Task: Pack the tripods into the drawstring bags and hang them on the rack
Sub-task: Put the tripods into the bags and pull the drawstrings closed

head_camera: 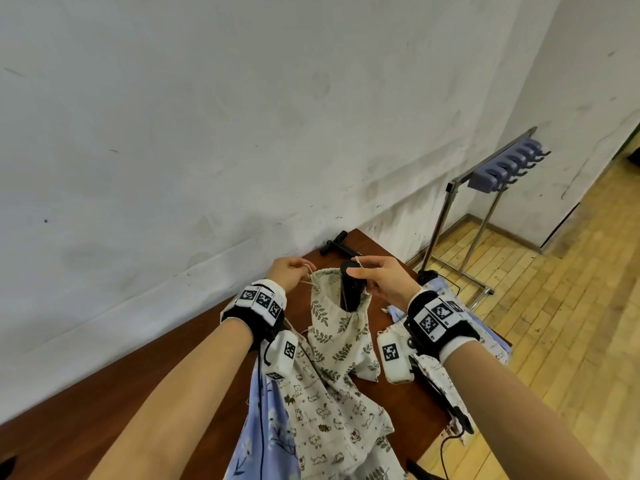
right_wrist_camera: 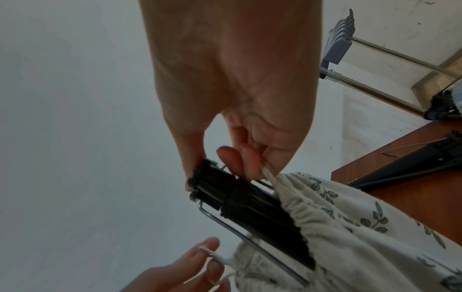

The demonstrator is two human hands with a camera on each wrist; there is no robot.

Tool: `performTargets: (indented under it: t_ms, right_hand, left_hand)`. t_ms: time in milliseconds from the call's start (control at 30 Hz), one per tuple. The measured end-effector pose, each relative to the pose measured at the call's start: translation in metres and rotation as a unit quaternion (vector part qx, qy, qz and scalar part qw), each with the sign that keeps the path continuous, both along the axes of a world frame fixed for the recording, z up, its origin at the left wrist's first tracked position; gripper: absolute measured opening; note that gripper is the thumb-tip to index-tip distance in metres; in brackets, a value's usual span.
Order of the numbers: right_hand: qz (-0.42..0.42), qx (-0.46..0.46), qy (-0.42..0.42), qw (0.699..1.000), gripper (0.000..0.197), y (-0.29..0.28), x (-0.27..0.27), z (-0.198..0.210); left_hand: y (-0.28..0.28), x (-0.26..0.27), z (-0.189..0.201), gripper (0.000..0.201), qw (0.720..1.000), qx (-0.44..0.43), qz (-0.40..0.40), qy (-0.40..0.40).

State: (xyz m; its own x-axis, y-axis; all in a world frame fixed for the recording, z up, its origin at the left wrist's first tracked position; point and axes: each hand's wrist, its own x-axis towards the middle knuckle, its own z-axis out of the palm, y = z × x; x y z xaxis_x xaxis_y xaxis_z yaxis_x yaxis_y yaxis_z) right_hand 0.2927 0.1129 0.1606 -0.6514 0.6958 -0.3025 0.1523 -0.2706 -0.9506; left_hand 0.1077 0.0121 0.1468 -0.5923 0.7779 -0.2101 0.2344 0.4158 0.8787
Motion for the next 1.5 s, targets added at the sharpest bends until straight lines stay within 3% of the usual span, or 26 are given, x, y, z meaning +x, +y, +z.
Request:
performTargets:
  t_ms: [100,200,267,333,467,600,733,833,967,1033,1100,1200,1333,1500]
  right_hand:
    - [-0.016,-0.004,0.01,1.0,0.044,0.001,0.002,0.002]
    - [-0.026,-0.005,0.003,1.0,0.043,0.002,0.002,0.003]
    - [-0.026,0.009,-0.012,1.0,0.045,0.003,0.002,0.0]
    - [-0.022,0.02,-0.022,0.999,0.045,0.001,0.001,-0.001]
    - [-0.027,0.062,-0.042,0.997,0.045,-0.002,-0.004,0.001]
    - [0.014,0.105,-0.08,0.991,0.031,-0.004,-0.004,0.009]
    - [0.037,0.163,-0.105,0.98,0.023,-0.01,-0.014,0.013]
    - [0.031,0.154,-0.106,0.982,0.023,-0.009,-0.014,0.013]
    - [0.023,0.133,-0.105,0.985,0.024,0.0,-0.002,0.015]
    - [0.022,0.152,-0.12,0.981,0.026,0.0,-0.002,0.017]
    - [0.025,0.163,-0.117,0.979,0.036,-0.003,-0.005,0.019]
    - [0.023,0.143,-0.089,0.985,0.027,-0.002,-0.004,0.015]
    - [-0.038,0.041,-0.021,0.998,0.028,0.001,-0.001,0.014]
    - [-0.052,-0.058,0.06,0.995,0.026,0.009,0.001,0.028]
  left_hand:
    - [-0.005,0.001,0.012,0.024,0.99,0.011,0.006,-0.143]
    - [-0.009,-0.002,0.016,0.019,0.954,0.051,0.073,-0.286]
    - [-0.009,-0.004,0.017,0.021,0.932,0.087,0.129,-0.327]
    - [-0.006,-0.002,0.021,0.019,0.931,0.091,0.131,-0.329]
    - [-0.001,0.006,0.04,0.02,0.956,0.04,0.061,-0.283]
    - [0.003,0.013,0.082,0.022,0.966,0.079,0.011,-0.244]
    - [0.004,0.035,0.126,0.023,0.97,0.109,-0.127,-0.177]
    - [0.002,0.049,0.14,0.023,0.965,0.129,-0.185,-0.134]
    - [0.004,0.051,0.13,0.022,0.959,0.176,-0.172,-0.141]
    - [0.008,0.05,0.118,0.019,0.966,0.174,-0.158,-0.107]
    - [0.016,0.047,0.102,0.017,0.976,0.109,-0.189,0.008]
    - [0.02,0.044,0.071,0.026,0.948,-0.052,-0.252,0.186]
    - [0.019,0.043,0.052,0.045,0.953,-0.043,-0.253,0.162]
    - [0.024,0.047,0.051,0.055,0.944,-0.035,-0.228,0.235]
